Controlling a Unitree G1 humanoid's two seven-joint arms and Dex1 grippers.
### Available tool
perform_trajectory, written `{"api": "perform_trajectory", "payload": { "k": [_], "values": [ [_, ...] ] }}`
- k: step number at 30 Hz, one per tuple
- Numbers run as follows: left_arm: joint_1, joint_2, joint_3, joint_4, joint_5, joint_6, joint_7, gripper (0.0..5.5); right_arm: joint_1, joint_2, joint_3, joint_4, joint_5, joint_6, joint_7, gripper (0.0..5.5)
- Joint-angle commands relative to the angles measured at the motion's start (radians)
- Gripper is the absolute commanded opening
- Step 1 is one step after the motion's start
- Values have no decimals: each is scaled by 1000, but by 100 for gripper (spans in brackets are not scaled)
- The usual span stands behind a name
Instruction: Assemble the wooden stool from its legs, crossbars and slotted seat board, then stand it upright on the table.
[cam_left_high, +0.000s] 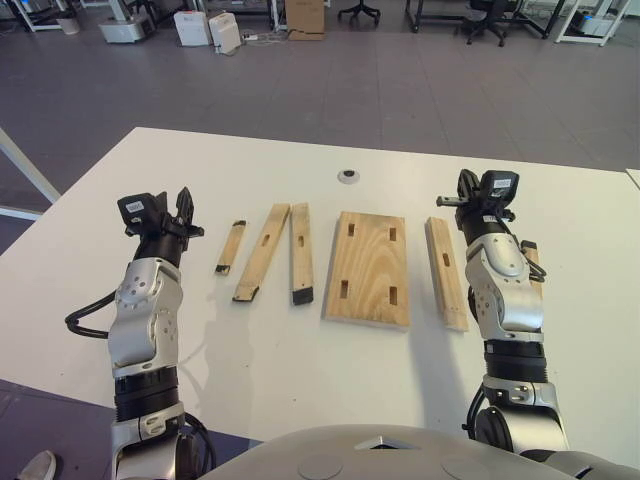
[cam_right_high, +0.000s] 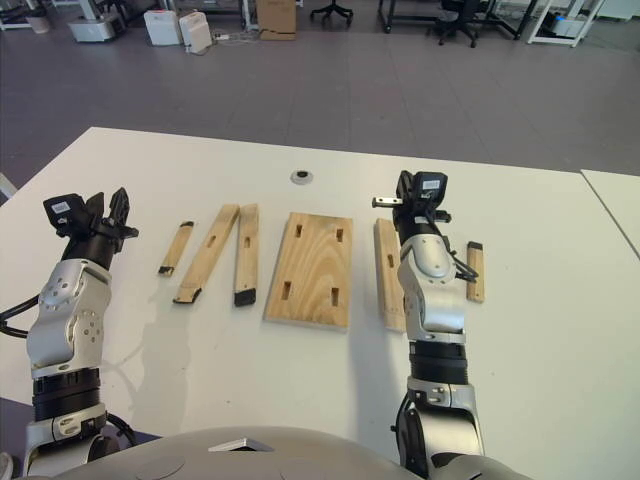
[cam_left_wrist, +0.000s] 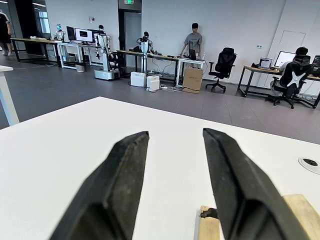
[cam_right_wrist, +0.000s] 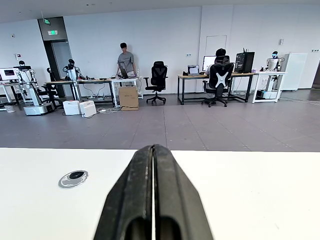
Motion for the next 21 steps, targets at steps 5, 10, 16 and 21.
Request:
{"api": "perform_trajectory", "payload": {
  "k": [5,10,16,21],
  "values": [
    [-164,-107,-153,27,-51,-46,-108,200,-287,25,110,345,-15,-115,167,1],
    [-185,-99,-107,70,-54,-57,-104,200,-333,17,79,435,-14,-129,163,1],
    [-198,-97,-80,95,-53,-62,-109,200,-358,14,61,486,-15,-139,161,1],
    [-198,-98,-79,96,-52,-63,-110,200,-359,15,61,488,-15,-141,161,1]
  ]
}}
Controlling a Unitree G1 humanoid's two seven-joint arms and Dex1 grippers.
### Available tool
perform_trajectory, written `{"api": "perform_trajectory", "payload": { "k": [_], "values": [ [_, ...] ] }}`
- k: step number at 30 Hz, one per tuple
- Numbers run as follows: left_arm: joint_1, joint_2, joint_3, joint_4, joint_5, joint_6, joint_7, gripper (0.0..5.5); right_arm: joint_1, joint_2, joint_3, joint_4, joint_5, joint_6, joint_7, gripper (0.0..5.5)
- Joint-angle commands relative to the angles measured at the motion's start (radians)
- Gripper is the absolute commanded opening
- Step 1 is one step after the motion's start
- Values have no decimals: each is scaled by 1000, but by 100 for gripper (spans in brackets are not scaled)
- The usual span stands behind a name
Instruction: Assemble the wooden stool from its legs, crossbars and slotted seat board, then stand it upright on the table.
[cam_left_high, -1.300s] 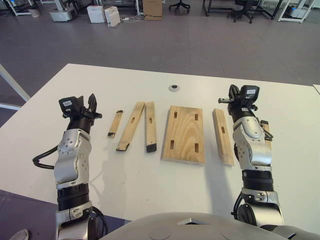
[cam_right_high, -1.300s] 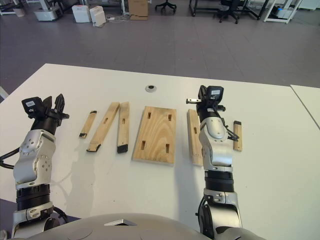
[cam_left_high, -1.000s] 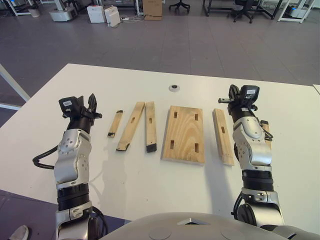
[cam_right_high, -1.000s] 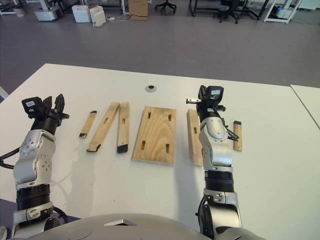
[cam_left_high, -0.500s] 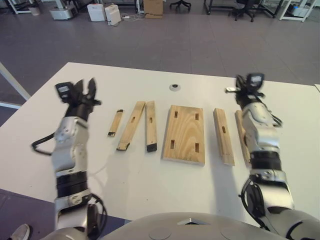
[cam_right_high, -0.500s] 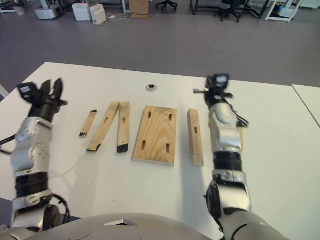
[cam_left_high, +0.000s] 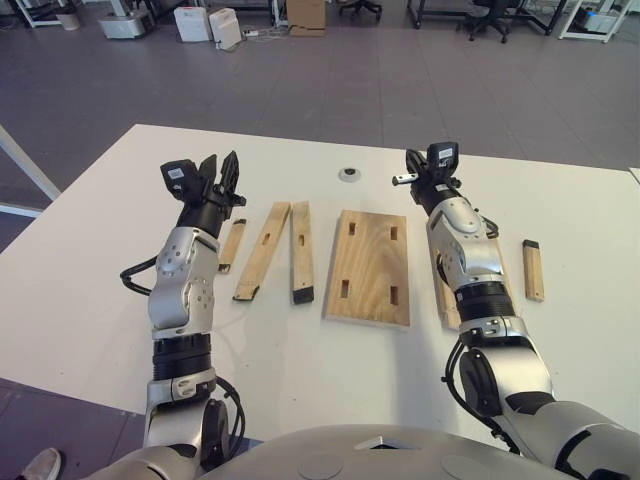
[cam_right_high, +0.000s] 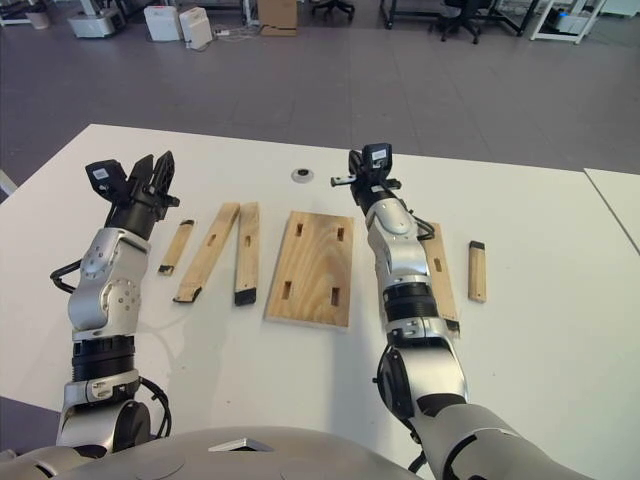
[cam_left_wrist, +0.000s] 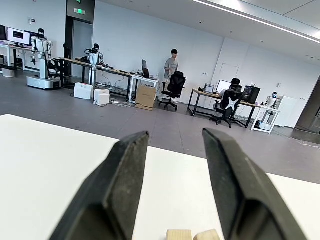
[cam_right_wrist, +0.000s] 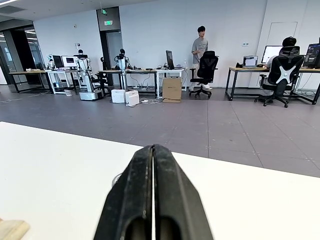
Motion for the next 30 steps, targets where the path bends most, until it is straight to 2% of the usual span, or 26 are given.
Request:
{"api": "perform_trajectory", "payload": {
  "k": [1,2,3,4,5,6,24,26,27,30],
  "values": [
    [-20,4,3,12,-2,-2,1,200,-38,-7,-7,14,-3,-3,2,1],
    [-20,4,3,12,-2,-2,1,200,-38,-7,-7,14,-3,-3,2,1],
    [23,149,188,115,-15,-45,12,200,-8,-205,-166,86,17,-28,-44,1],
    [55,256,325,192,-24,-78,21,200,16,-351,-283,141,33,-47,-78,1],
    [76,324,416,243,-31,-101,26,200,28,-448,-360,181,42,-62,-100,1],
    [85,354,460,269,-35,-114,27,200,31,-493,-397,207,48,-72,-111,1],
    [75,348,424,286,-45,-154,0,200,14,-492,-389,272,57,-125,-95,1],
    [50,230,206,51,-88,-67,-42,200,57,-327,-208,-27,150,-51,80,1],
    [48,190,134,-29,-103,-37,-49,200,77,-275,-154,-124,180,-23,126,1],
    [61,148,77,-113,-116,9,-30,200,117,-232,-120,-227,204,30,139,1]
  ]
}}
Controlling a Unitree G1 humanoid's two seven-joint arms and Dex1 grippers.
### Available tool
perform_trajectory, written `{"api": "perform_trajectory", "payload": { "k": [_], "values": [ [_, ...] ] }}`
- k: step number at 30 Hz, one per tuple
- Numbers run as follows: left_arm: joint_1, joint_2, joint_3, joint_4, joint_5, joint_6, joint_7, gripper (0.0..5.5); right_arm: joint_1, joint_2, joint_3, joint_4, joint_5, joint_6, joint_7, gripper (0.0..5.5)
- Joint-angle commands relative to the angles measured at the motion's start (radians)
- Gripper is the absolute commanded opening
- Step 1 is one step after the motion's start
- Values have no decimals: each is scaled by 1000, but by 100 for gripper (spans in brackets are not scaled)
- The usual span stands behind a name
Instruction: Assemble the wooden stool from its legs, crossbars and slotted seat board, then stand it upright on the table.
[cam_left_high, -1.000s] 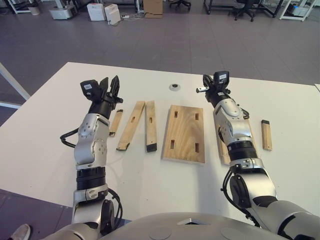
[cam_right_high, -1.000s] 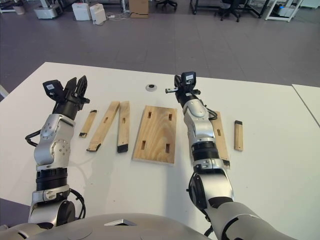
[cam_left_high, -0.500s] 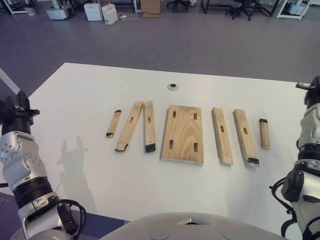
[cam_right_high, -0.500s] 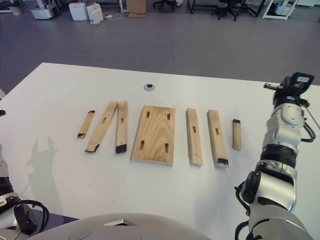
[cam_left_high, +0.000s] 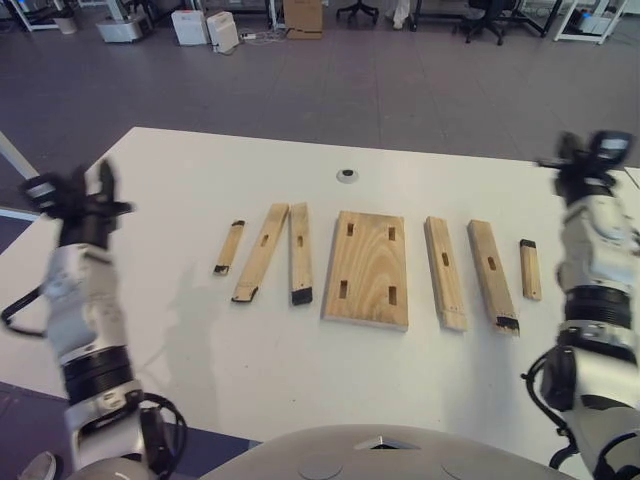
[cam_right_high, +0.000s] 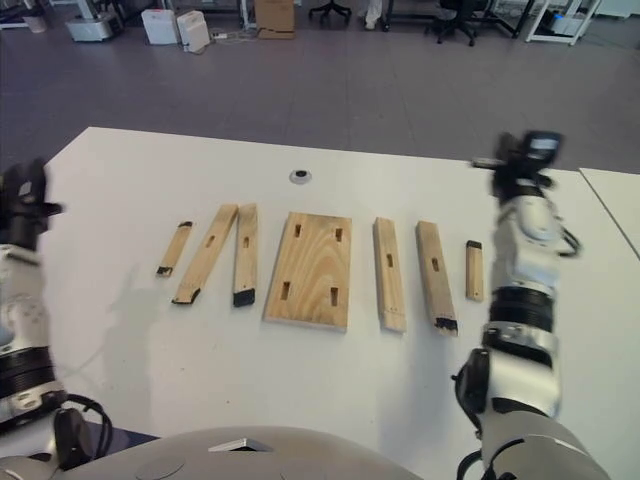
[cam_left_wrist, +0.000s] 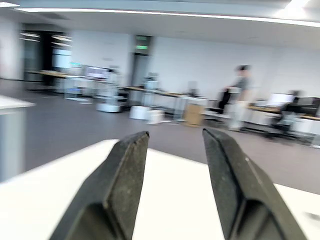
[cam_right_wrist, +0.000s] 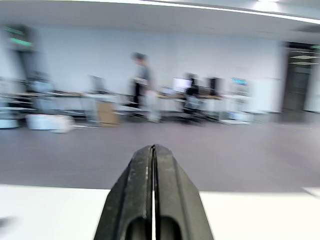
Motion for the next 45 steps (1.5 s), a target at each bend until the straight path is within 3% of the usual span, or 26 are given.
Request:
{"api": "perform_trajectory", "payload": {
  "k": [1,10,15,21,27,32,35,39,45],
  "values": [
    [12,-43,-62,-108,-17,67,25,200,72,48,36,-132,27,81,12,1],
    [3,-71,-80,-127,-7,99,49,200,82,108,67,-181,15,129,-2,1],
    [89,-143,-183,-242,-30,152,46,200,268,165,147,-486,153,225,86,1],
    [106,-158,-189,-266,-26,167,53,200,307,177,156,-587,192,295,66,1],
    [112,-151,-186,-261,-10,164,53,200,312,179,148,-620,201,328,41,105],
    [125,-65,-172,-210,64,190,43,200,304,164,145,-606,166,321,19,195],
    [120,45,-159,-124,108,295,20,200,293,164,127,-592,143,318,-18,195],
    [109,79,-156,-93,111,351,0,200,289,168,119,-587,130,316,-32,195],
    [99,165,-241,56,157,461,-108,200,283,183,108,-571,111,294,-65,195]
  ]
}}
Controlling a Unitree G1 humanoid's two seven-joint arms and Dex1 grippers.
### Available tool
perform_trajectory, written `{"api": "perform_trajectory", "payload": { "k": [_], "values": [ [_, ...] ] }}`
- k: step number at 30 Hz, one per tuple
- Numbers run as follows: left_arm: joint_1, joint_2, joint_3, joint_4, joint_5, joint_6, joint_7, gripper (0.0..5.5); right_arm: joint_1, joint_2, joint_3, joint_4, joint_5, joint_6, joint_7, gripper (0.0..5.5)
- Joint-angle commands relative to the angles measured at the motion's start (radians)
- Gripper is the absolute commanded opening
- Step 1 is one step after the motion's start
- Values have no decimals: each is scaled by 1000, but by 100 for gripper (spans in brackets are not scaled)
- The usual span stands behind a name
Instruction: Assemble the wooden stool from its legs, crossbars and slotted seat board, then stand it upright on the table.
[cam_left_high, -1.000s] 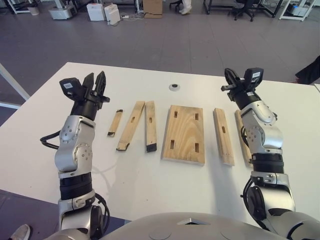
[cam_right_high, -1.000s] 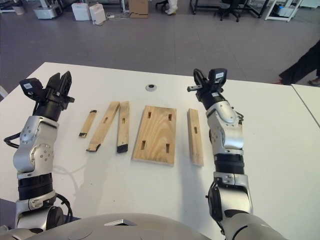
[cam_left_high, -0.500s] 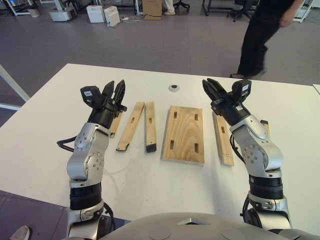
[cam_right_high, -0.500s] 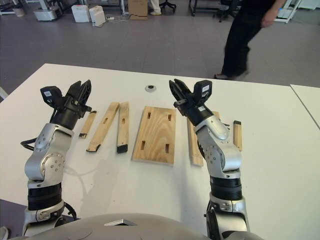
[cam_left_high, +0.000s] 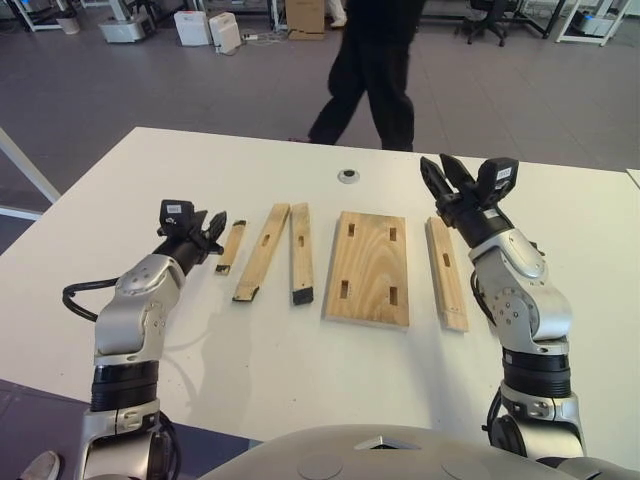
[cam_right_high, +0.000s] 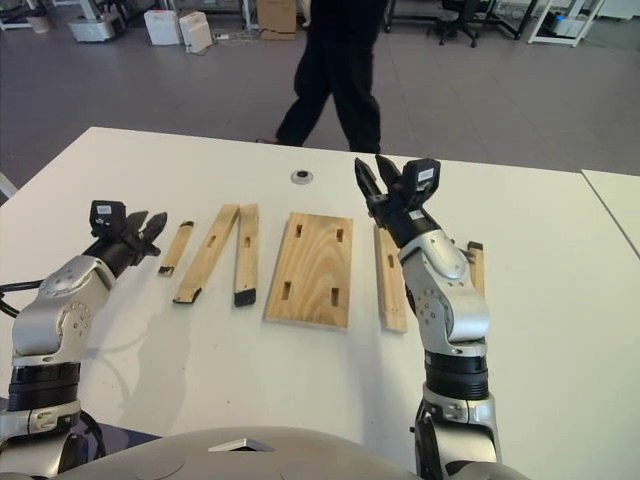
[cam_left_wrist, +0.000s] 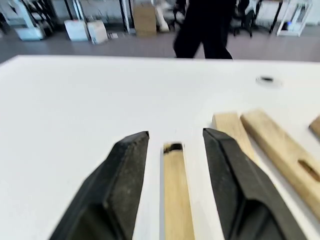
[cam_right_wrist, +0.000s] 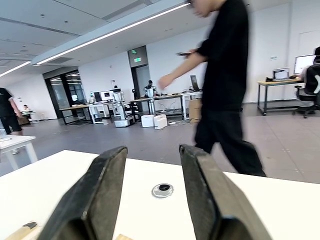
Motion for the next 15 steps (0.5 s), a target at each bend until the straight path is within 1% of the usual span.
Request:
{"api": "perform_trajectory", "payload": {
  "k": [1,9,15],
  "values": [
    [-4,36,-46,52,50,38,-35,200,-15,10,-9,5,-10,-7,-17,195],
    [6,27,-51,99,76,44,-63,200,-13,14,-11,9,-16,-15,-21,195],
    [57,4,-77,181,100,32,-74,200,-22,19,-20,16,-20,-15,-28,195]
  ]
}}
